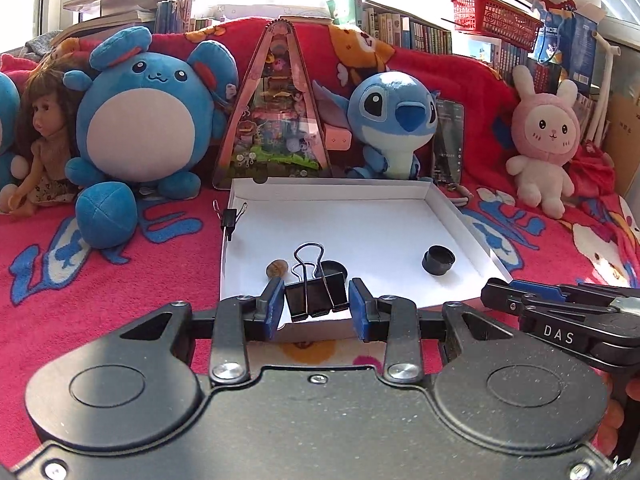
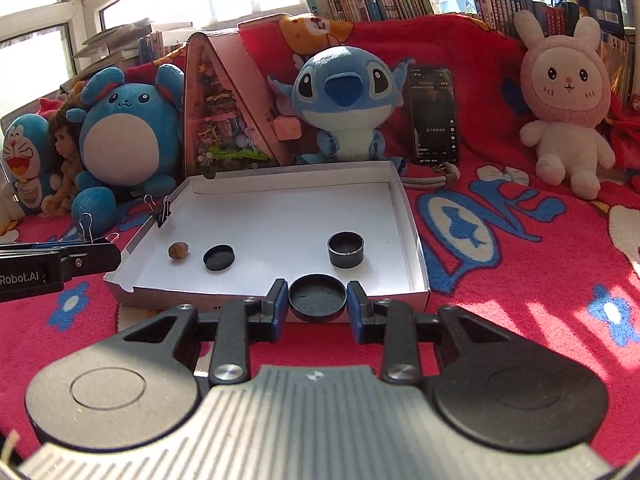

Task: Organize rigid objects
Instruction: 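Carry the binder clip with the left tool while the right tool carries the lid into the box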

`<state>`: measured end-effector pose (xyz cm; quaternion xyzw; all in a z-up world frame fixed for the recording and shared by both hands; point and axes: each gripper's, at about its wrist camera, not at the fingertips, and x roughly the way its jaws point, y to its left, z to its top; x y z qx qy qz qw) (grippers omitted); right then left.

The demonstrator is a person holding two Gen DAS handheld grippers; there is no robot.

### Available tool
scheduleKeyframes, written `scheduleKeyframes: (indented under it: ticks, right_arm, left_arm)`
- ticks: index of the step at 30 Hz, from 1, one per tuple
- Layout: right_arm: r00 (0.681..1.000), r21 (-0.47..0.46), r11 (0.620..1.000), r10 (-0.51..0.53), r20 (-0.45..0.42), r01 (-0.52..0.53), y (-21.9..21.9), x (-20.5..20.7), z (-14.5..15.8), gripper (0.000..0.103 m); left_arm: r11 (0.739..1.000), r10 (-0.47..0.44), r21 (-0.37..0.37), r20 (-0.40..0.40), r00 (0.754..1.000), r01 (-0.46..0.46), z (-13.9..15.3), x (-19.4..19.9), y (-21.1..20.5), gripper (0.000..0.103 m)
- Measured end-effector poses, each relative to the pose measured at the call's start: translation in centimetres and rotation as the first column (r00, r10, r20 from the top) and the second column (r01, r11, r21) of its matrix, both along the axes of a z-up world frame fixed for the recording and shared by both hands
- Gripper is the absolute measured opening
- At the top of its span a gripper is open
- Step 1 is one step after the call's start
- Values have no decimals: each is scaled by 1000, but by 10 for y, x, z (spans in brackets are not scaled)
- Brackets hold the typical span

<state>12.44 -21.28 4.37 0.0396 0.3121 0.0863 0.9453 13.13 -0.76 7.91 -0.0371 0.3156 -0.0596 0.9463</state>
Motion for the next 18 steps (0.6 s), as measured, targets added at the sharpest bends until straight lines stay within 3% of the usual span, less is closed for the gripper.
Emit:
scheduleKeyframes:
  ticks: [18]
  right_arm:
    - [999,34,999,-19,-51,21,-11,67,20,36]
  left_arm:
    - [999,50,-12,-170,984,-53,-14,87,10,33]
